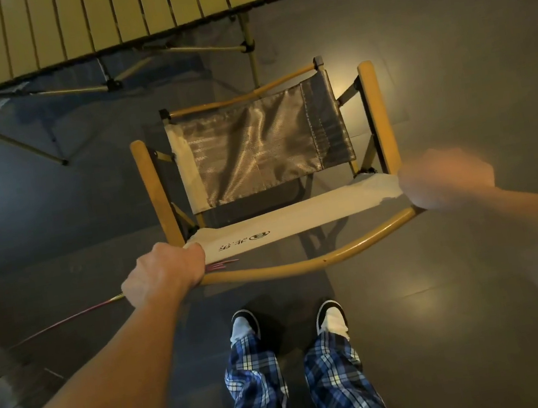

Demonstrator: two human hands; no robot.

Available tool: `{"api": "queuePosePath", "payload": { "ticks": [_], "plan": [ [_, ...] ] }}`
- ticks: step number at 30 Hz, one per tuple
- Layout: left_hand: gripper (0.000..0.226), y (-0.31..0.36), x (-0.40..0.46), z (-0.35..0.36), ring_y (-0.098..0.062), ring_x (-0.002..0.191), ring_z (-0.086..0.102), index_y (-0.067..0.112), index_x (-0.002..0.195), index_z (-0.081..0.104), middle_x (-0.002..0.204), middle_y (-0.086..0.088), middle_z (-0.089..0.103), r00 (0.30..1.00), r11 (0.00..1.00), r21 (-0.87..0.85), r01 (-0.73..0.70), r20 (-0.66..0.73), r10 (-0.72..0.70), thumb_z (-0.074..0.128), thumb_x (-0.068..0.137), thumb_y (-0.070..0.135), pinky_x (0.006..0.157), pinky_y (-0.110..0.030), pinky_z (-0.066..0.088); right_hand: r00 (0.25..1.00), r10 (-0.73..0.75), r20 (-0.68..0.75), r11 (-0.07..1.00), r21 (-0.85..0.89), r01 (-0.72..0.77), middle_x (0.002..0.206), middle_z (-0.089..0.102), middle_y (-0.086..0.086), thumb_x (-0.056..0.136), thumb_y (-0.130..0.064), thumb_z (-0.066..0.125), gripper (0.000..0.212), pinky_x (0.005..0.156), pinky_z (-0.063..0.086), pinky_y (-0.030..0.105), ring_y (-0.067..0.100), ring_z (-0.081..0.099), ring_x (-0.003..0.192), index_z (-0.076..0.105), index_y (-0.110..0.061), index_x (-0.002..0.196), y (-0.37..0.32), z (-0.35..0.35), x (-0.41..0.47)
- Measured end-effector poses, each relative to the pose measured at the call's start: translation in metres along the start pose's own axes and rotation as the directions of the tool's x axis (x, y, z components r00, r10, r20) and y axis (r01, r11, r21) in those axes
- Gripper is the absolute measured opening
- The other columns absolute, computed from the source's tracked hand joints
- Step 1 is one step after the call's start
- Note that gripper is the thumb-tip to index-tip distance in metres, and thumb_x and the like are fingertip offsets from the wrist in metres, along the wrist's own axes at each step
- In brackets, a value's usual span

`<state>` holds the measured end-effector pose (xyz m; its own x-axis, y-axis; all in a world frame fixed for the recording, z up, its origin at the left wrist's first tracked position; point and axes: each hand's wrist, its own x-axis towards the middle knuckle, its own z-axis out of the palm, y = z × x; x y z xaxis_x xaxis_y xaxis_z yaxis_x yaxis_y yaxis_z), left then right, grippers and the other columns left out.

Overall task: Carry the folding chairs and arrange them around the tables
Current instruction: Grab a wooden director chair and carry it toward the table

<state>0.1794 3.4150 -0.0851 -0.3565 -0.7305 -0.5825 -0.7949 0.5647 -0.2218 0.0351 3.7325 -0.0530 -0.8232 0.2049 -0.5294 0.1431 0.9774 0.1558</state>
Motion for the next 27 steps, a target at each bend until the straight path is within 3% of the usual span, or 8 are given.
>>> {"api": "queuePosePath", "payload": {
  "ticks": [3,7,11,15,20,27],
  "plan": [
    [0.047,0.0,0.002,0.001,-0.027,0.072,0.056,0.014,0.095,0.061,0.077,-0.009,0.057,1.0,1.0,0.011,-0.024,0.016,0.023,0.04,0.09,0.056,0.065,-0.034,0.044,1.0,-0.006,0.007,1.0,-0.007,0.006,0.075,0.056,0.009,0.099,-0.04,0.038,0.04,0.066,0.046,0.036,0.025,0.052,0.064,0.059,-0.009,0.085,0.0,0.002,0.0],
    [0.039,-0.007,-0.005,0.008,-0.024,0.066,0.053,0.013,0.093,0.057,0.074,-0.008,0.055,0.999,0.999,0.03,-0.032,0.032,0.031,0.041,0.091,0.05,0.063,-0.033,0.044,0.999,0.001,0.054,1.0,-0.029,0.001,0.078,0.059,0.008,0.098,-0.042,0.041,0.036,0.08,0.053,0.042,0.026,0.058,0.073,0.057,-0.011,0.091,0.001,0.013,-0.008],
    [0.041,-0.006,-0.006,0.011,-0.025,0.064,0.053,0.012,0.092,0.056,0.073,-0.008,0.055,0.999,0.999,0.015,-0.032,-0.003,0.032,0.039,0.091,0.05,0.069,-0.034,0.05,0.998,0.0,0.067,0.998,-0.061,0.004,0.077,0.055,0.007,0.1,-0.04,0.036,0.034,0.084,0.044,0.042,0.024,0.054,0.077,0.054,-0.012,0.093,0.002,0.021,-0.011],
    [0.046,-0.002,-0.001,0.013,-0.03,0.075,0.059,0.012,0.097,0.06,0.079,-0.011,0.059,1.0,1.0,0.012,-0.027,-0.002,0.027,0.037,0.09,0.052,0.076,-0.039,0.053,0.998,0.023,0.056,0.998,-0.067,-0.019,0.077,0.053,0.007,0.101,-0.039,0.037,0.031,0.085,0.04,0.044,0.023,0.049,0.073,0.052,-0.012,0.093,0.0,0.024,-0.006],
    [0.041,-0.004,-0.005,0.017,-0.025,0.061,0.049,0.011,0.092,0.054,0.073,-0.009,0.053,1.0,0.999,0.014,-0.03,-0.006,0.03,0.036,0.094,0.048,0.067,-0.035,0.046,0.997,0.031,0.067,0.996,-0.086,-0.025,0.079,0.052,0.008,0.1,-0.036,0.04,0.027,0.091,0.042,0.045,0.027,0.052,0.081,0.049,-0.012,0.094,0.002,0.03,-0.004],
    [0.048,-0.017,-0.014,0.018,-0.028,0.077,0.053,0.009,0.114,0.059,0.081,-0.008,0.052,0.995,0.998,-0.001,-0.069,0.067,0.069,0.04,0.093,0.048,0.071,-0.037,0.047,0.974,0.038,0.225,0.995,-0.1,-0.015,0.081,0.051,0.007,0.095,-0.028,0.051,0.023,0.076,0.047,0.038,0.027,0.053,0.081,0.055,-0.014,0.112,0.011,0.023,-0.011]
  ]
}}
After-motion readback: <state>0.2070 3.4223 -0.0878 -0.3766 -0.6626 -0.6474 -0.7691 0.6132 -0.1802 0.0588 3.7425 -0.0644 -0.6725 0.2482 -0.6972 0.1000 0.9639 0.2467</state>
